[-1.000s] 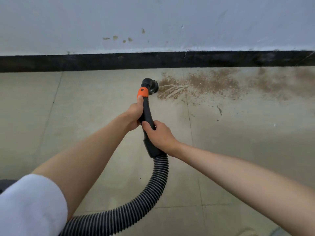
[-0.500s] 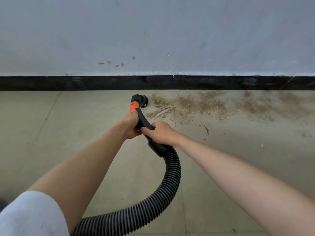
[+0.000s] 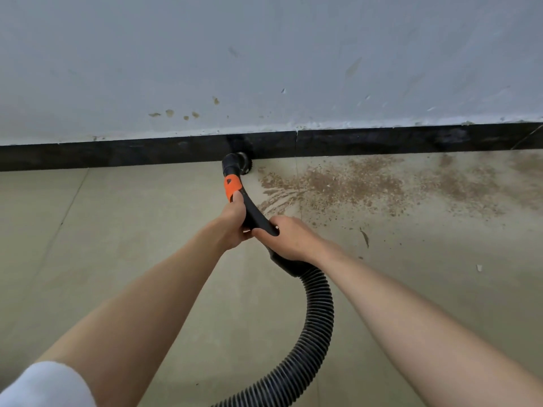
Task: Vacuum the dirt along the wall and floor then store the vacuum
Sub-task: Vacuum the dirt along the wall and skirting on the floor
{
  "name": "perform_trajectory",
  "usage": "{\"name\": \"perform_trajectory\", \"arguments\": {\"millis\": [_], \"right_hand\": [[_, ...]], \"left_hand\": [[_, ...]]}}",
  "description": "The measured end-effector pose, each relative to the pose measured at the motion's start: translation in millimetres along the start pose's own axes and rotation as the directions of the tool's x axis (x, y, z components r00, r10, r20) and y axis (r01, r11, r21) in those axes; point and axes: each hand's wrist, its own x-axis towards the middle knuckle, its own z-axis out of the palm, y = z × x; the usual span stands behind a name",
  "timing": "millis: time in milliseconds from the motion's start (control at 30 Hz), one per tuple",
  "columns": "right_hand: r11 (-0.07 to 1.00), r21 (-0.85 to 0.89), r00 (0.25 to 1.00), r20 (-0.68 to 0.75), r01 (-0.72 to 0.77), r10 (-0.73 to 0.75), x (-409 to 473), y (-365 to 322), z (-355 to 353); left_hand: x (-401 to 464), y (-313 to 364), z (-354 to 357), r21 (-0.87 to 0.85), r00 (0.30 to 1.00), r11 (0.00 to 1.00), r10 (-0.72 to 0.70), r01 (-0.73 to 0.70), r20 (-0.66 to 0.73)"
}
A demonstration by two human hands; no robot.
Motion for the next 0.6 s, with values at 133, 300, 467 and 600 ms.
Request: {"name": "perform_trajectory", "arguments": {"millis": [133, 300, 467, 600], "right_hand": [[0.998, 0.036, 0.997, -0.061, -0.045, 0.047, -13, 20, -1], [0.994, 0.045, 0.984, -0.148, -0.095, 0.101, -31, 45, -13], [0.994, 0.038, 0.983, -0.152, -0.099, 0.103, -32, 53, -16], [0.993, 0.073, 0.988, -0.116, -0.093, 0.101, -26, 45, -8]], "left_hand": [[-4, -9, 24, 0.029, 0.997, 1.000, 0.006, -0.008, 0.077], [-12, -16, 60, 0.098, 0.989, 0.995, 0.018, -0.033, 0.149], [-11, -17, 68, 0.111, 0.987, 0.994, 0.000, -0.019, 0.163], [-10, -17, 55, 0.083, 0.996, 0.997, 0.005, -0.013, 0.092]]}}
